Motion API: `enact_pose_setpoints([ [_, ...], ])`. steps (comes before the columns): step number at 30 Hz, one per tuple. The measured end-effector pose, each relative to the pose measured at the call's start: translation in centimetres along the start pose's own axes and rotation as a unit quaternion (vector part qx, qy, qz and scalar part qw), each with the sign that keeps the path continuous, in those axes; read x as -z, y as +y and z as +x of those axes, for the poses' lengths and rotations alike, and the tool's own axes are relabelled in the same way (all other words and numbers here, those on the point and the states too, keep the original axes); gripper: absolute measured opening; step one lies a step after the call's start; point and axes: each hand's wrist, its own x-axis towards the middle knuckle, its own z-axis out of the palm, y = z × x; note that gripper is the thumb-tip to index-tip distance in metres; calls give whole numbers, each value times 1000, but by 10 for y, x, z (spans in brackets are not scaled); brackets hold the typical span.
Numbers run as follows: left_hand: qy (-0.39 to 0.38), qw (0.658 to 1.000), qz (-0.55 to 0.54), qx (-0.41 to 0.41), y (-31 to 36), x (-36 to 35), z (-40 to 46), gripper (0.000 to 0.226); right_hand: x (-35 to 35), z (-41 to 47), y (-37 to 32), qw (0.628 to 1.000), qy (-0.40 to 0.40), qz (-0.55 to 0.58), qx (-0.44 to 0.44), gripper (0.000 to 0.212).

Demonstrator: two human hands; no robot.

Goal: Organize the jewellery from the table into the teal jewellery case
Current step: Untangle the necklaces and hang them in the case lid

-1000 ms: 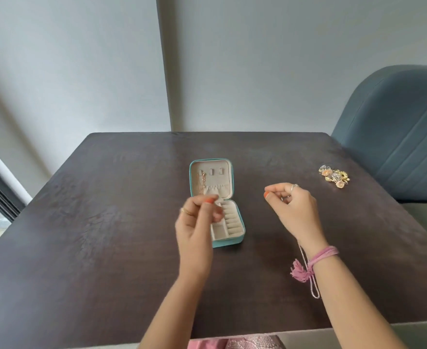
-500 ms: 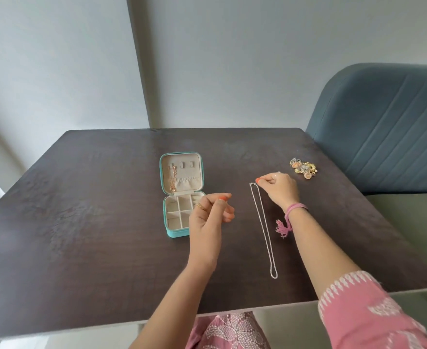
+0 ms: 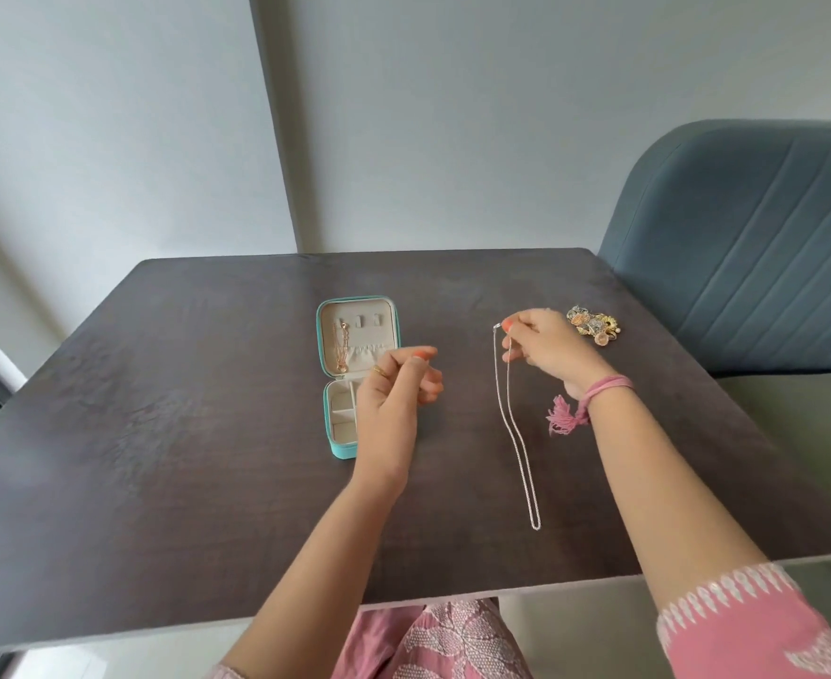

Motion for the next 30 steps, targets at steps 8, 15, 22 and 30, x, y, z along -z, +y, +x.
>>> enact_pose_setpoints([
  [8, -100, 990, 96, 38, 41, -18, 29, 19, 28, -53, -79, 985, -135, 77, 77, 8],
  [15, -223, 964, 120, 80, 92, -29, 32, 36, 28, -76, -114, 978, -123, 93, 142, 8],
  [22, -266, 953, 114, 94, 116, -27, 26, 36, 22, -84, -125, 969, -140, 120, 165, 13],
  [30, -249, 964, -10, 92, 136, -25, 17, 29, 8, -94, -123, 944, -112, 255, 176, 11],
])
